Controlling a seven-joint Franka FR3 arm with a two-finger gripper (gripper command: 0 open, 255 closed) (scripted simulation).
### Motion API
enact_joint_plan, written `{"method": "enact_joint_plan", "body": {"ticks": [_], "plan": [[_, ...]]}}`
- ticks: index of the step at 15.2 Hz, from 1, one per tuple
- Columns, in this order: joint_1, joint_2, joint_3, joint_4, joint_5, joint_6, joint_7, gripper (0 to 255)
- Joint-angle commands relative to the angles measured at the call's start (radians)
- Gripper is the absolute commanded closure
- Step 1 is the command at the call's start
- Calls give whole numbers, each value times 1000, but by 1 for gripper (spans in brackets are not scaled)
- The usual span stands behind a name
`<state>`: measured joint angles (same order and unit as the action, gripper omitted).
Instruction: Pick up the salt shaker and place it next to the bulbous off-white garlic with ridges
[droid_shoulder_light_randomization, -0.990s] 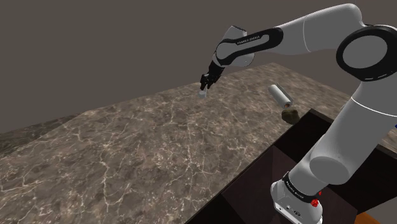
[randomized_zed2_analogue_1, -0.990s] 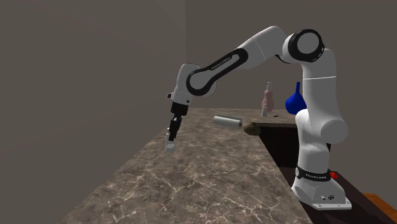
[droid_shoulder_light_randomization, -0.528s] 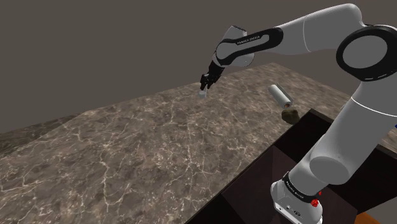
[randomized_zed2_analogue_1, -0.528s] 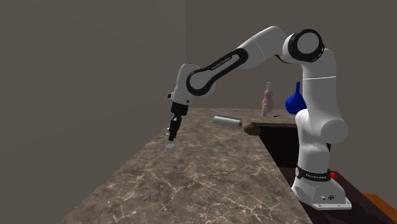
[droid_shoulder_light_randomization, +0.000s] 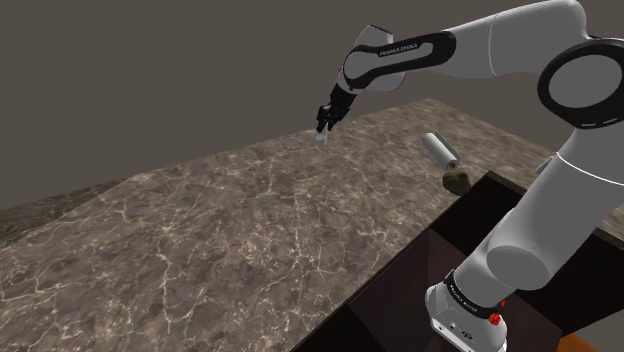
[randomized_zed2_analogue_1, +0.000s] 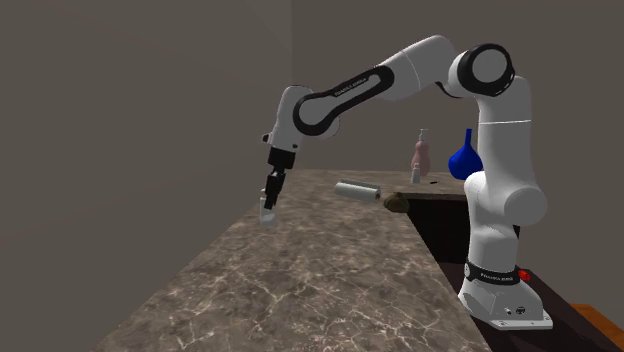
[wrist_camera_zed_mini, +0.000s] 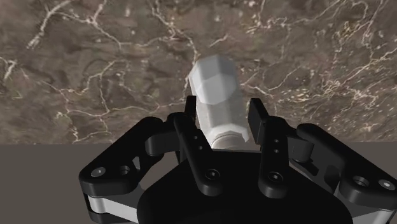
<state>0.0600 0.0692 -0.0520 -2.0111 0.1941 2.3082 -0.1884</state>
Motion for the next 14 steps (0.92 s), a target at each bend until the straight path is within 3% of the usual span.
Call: {"method": "enact_joint_plan", "body": {"ticks": [1,14], "plan": [[1,-12,0,11,-5,-23,8,255],[-1,-53,-3,138,-28,-188,40,255]]}}
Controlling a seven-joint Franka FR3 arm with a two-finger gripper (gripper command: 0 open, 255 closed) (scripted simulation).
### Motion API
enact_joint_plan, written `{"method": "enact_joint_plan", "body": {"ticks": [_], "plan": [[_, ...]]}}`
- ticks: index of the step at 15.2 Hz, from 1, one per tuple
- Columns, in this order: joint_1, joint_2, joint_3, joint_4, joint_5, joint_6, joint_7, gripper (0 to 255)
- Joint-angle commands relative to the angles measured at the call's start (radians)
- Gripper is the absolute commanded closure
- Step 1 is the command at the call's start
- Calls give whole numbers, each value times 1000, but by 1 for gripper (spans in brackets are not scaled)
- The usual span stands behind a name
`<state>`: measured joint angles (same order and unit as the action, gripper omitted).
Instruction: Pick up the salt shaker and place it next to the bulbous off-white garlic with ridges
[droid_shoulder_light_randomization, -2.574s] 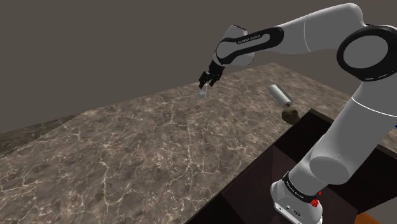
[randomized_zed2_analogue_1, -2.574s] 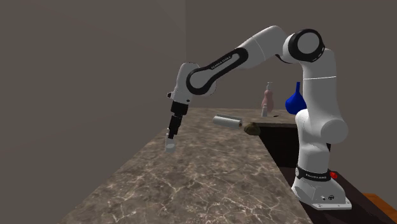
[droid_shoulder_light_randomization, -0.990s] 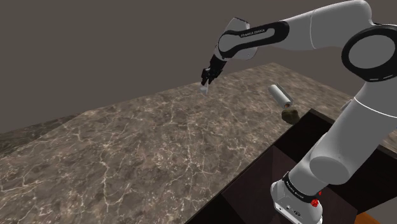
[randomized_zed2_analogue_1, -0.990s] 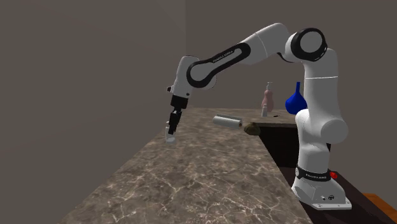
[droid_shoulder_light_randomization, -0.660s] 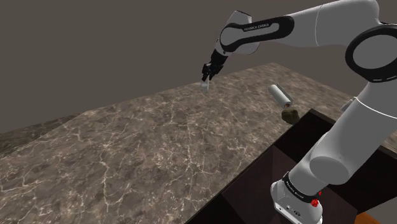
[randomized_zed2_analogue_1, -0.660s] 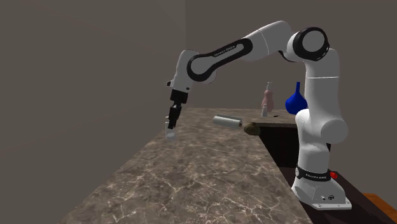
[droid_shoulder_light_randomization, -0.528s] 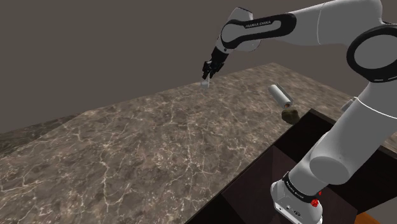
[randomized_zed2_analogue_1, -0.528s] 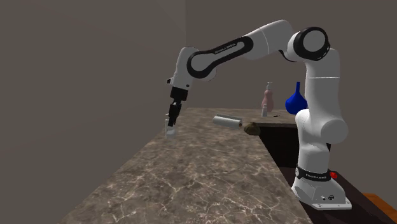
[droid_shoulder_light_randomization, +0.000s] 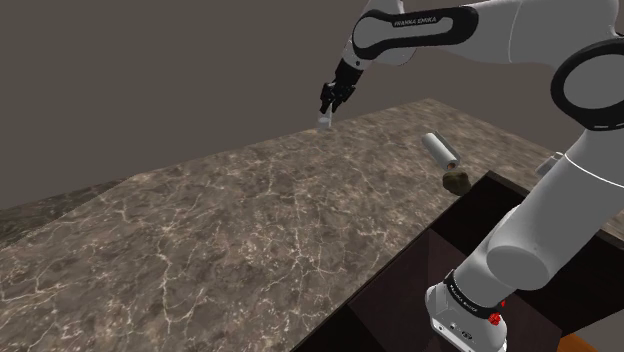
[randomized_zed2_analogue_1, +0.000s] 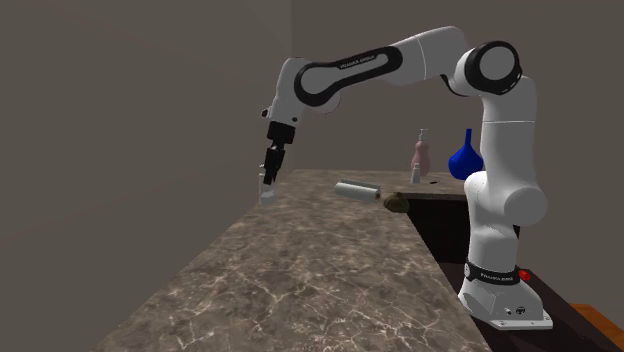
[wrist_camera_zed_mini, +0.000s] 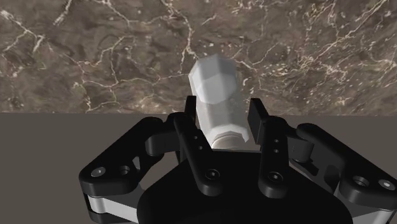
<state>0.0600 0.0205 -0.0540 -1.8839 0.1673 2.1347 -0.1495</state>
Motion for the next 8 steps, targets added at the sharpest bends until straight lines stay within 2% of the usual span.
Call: {"method": "enact_joint_plan", "body": {"ticks": [1,8], "plan": [[-1,-5,-1,22,-3,-28,3,255],[-2,-11,-2,109,-10,-119,17,255]]}}
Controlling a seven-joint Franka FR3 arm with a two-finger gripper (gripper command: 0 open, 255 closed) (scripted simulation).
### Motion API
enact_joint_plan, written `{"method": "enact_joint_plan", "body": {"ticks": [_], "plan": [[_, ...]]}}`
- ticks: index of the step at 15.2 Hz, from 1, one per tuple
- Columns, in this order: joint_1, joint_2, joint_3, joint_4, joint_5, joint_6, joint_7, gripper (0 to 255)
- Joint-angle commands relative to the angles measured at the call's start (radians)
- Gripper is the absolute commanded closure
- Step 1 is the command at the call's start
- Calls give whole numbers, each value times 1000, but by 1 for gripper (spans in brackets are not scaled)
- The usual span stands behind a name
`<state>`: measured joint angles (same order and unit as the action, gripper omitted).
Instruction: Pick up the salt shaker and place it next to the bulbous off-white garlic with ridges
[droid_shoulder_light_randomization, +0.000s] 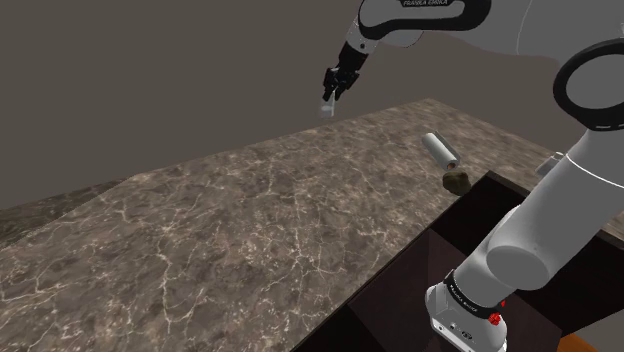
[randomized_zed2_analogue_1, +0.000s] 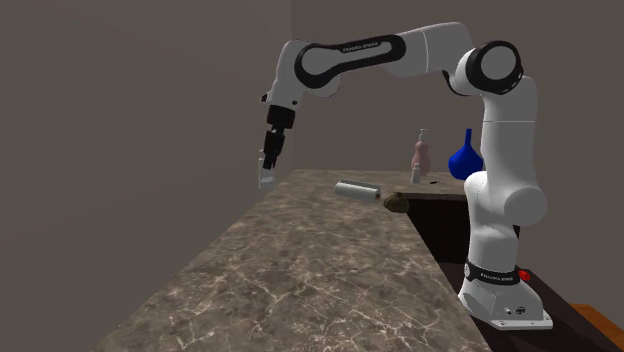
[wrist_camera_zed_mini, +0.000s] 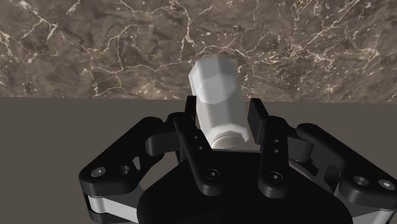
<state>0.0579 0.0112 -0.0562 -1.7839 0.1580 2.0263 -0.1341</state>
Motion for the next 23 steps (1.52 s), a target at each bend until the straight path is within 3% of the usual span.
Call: {"method": "enact_joint_plan", "body": {"ticks": [1,5,14,23], "plan": [[0,-2,0,22,-2,-24,4,255],[-1,0,-1,67,-4,-67,10,255],[-59,-285,-69,-239,-11,-64,-116,255],[-132,-532,-163,-438,-62,-128,-246,255]]}}
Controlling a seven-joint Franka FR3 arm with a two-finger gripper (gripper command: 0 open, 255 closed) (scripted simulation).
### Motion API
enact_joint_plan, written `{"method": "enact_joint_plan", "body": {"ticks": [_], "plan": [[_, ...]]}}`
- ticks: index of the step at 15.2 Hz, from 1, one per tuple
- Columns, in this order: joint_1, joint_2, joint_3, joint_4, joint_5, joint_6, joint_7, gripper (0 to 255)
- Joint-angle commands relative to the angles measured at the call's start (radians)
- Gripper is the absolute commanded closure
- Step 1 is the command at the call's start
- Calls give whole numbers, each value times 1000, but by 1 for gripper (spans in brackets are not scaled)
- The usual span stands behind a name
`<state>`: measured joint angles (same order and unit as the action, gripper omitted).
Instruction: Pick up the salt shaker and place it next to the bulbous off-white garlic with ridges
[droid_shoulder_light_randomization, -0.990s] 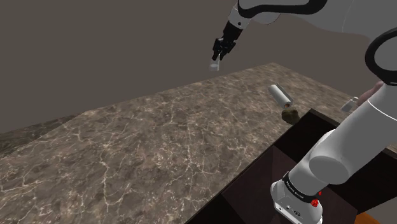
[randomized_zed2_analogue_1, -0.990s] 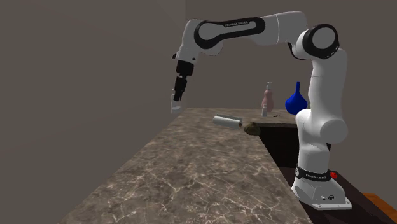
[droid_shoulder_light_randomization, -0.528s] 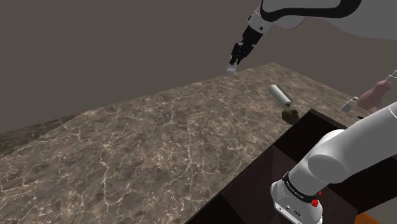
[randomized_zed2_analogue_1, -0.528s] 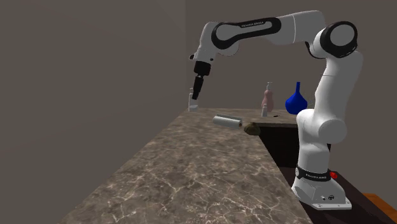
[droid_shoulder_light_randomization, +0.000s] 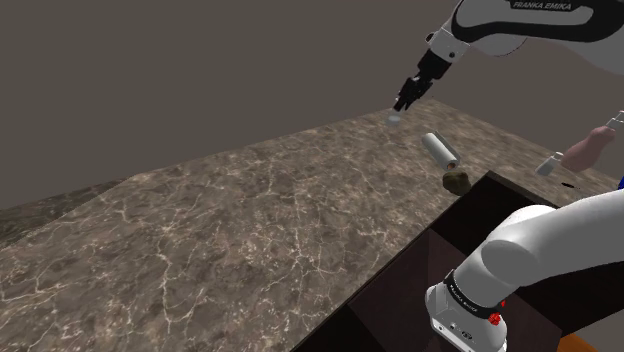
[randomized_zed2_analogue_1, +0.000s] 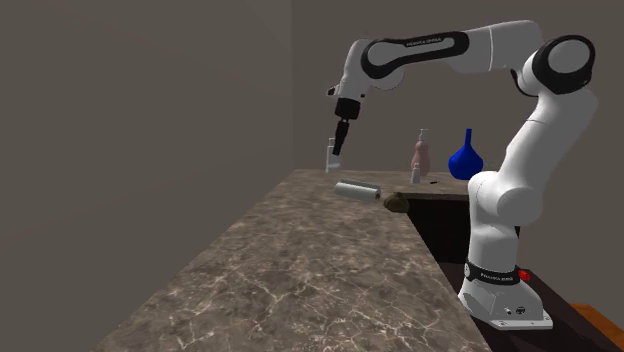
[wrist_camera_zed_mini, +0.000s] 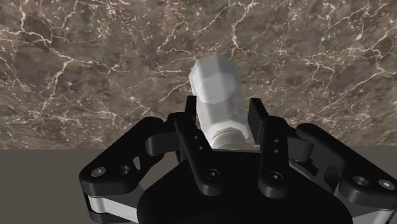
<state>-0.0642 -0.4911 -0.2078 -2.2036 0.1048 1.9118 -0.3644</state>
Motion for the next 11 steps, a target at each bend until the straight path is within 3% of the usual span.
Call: {"method": "enact_joint_plan", "body": {"ticks": [1,11], "plan": [[-19,-54,-24,-35,-16,-23,-31,255],[-124,-260,-163,-131,-120,-150,-199,255]]}}
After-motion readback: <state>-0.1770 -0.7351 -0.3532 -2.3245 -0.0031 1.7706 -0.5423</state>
